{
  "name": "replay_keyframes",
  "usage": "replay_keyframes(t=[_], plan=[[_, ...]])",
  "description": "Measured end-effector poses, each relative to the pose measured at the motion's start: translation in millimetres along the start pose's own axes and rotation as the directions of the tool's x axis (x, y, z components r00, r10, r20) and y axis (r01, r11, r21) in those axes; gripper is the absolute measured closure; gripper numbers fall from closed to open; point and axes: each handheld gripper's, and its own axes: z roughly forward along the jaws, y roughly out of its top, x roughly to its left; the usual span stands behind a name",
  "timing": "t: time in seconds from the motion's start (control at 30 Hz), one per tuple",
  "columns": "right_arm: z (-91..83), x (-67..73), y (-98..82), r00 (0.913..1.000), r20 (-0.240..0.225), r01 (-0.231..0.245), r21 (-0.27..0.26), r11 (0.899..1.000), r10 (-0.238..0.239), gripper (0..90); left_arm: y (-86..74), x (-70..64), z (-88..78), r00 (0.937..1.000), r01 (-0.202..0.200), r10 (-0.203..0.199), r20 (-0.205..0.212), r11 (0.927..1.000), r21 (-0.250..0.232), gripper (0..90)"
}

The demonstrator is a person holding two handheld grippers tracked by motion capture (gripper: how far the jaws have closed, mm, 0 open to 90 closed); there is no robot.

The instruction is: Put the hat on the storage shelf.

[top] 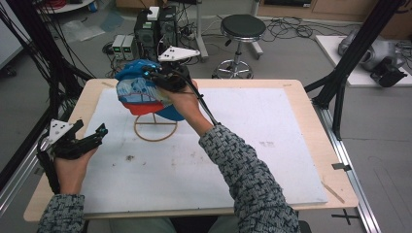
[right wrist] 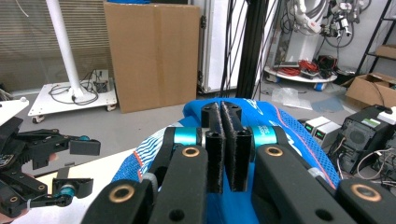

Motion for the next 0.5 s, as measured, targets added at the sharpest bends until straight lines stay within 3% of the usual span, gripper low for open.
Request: replay_keyframes(t=[0.5], plan=[[2.4,0.2,-1.5,0.9999,0.008,-0.011,-0.003,1.000,0.011,81.9,0.2,-0.4,0.1,1.0000,-0.003,0.003,0.005,1.0000,0.001,19.6]])
